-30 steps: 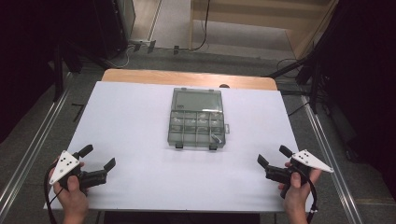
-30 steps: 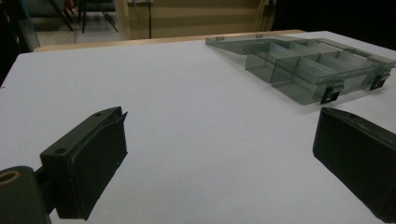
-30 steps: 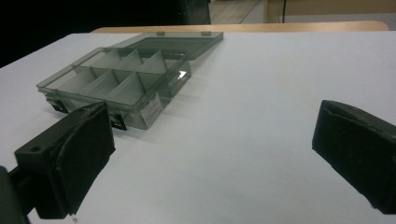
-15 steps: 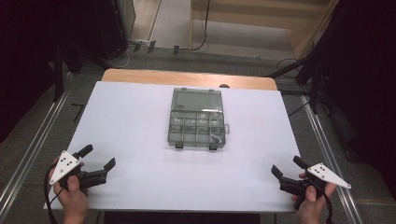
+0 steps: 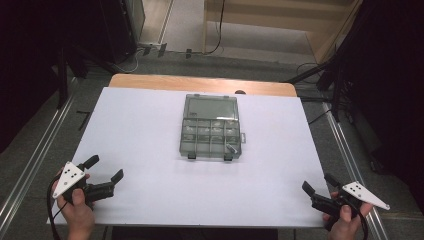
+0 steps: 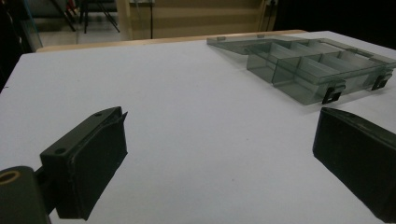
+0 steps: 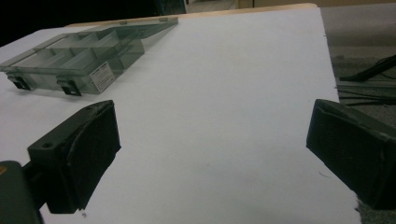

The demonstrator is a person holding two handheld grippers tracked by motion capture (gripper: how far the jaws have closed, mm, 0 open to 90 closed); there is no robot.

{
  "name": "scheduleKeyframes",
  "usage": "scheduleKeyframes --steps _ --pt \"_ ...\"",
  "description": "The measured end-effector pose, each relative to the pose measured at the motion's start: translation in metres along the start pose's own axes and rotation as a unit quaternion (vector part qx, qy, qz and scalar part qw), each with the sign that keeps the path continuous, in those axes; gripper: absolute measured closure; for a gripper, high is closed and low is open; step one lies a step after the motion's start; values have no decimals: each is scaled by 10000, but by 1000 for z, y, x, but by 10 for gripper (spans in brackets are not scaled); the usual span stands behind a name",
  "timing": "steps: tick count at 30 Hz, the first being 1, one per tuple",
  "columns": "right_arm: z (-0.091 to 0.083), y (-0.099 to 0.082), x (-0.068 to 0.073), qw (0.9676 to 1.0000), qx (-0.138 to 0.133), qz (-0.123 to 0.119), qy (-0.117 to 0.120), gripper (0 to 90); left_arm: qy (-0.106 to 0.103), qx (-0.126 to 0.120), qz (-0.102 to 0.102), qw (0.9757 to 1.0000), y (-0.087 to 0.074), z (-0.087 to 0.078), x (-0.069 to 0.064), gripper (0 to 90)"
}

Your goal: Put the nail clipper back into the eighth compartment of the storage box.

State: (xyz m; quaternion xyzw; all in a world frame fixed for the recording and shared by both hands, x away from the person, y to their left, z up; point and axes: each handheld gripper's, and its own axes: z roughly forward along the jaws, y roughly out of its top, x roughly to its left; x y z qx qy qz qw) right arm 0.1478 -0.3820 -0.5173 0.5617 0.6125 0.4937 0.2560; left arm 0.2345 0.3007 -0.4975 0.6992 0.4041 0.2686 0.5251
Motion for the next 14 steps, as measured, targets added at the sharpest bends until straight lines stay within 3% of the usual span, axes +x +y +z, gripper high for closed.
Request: scheduleKeyframes --steps 2,14 --pt "0 -1 -5 9999 -31 133 7 36 -4 17 27 10000 0 1 -1 23" --pt "7 -1 -6 9998 115 143 53 35 5 31 51 10000 0 1 -1 23"
